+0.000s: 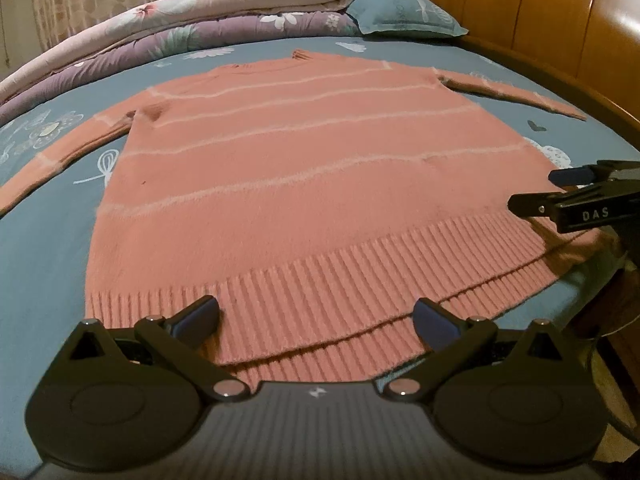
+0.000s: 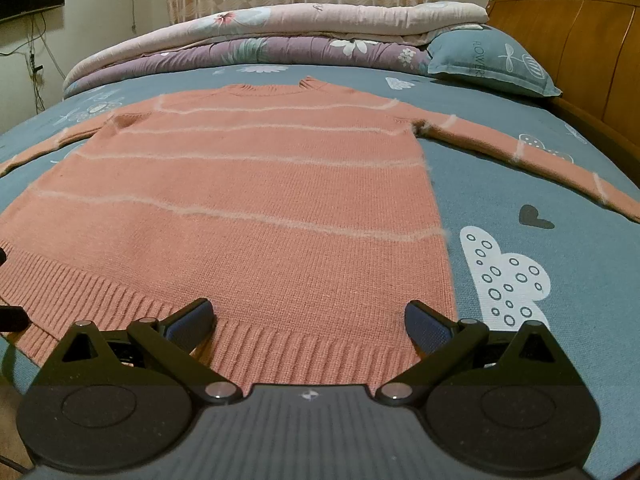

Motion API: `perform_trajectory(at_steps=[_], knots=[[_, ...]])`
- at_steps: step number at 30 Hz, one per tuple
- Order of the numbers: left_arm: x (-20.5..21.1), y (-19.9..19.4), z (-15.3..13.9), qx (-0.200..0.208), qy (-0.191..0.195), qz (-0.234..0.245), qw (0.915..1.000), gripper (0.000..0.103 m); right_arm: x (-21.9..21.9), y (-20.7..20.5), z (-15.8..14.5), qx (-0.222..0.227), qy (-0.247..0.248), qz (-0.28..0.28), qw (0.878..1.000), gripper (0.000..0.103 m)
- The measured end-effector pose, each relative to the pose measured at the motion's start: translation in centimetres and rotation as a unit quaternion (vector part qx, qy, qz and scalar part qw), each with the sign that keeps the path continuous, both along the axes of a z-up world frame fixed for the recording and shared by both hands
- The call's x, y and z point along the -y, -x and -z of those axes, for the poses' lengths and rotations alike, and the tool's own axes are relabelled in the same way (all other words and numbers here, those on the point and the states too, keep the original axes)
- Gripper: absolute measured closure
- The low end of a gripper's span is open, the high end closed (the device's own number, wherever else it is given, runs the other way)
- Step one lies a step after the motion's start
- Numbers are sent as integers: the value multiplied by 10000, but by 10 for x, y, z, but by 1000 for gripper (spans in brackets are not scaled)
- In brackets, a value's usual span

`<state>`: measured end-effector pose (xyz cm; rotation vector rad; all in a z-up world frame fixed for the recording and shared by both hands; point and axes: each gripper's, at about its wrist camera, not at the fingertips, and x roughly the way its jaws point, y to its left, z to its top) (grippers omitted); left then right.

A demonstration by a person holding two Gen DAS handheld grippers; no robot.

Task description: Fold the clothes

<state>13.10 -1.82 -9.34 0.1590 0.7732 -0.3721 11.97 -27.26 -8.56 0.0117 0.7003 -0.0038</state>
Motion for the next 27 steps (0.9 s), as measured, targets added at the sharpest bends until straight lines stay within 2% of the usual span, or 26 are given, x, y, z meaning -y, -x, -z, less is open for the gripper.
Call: perform_trajectory(at_steps=[8,16,19,22,24,27], knots=[[-5,8,1,61,87,39,9999,1,-1,2,2,59,25,45,10000,0],[-18,12,-15,101,388,-85,9992,1,0,4,3,120,47,19,9999,0],[-19,2,-29,295,351,37,9989,1,0,5,2,127,58,11,9999,0],[-18,-15,-37,523,131,-60,9985,1,3,3,-4,57,-35,48,10000,0],[-18,-28,-37,519,37,-207,9984,1,7,-4,-12,105,-165,22,9998,0],[-20,-51,-34,324,100,-333,9989,1,13,-26,-27,171,-265,-103,9994,0]])
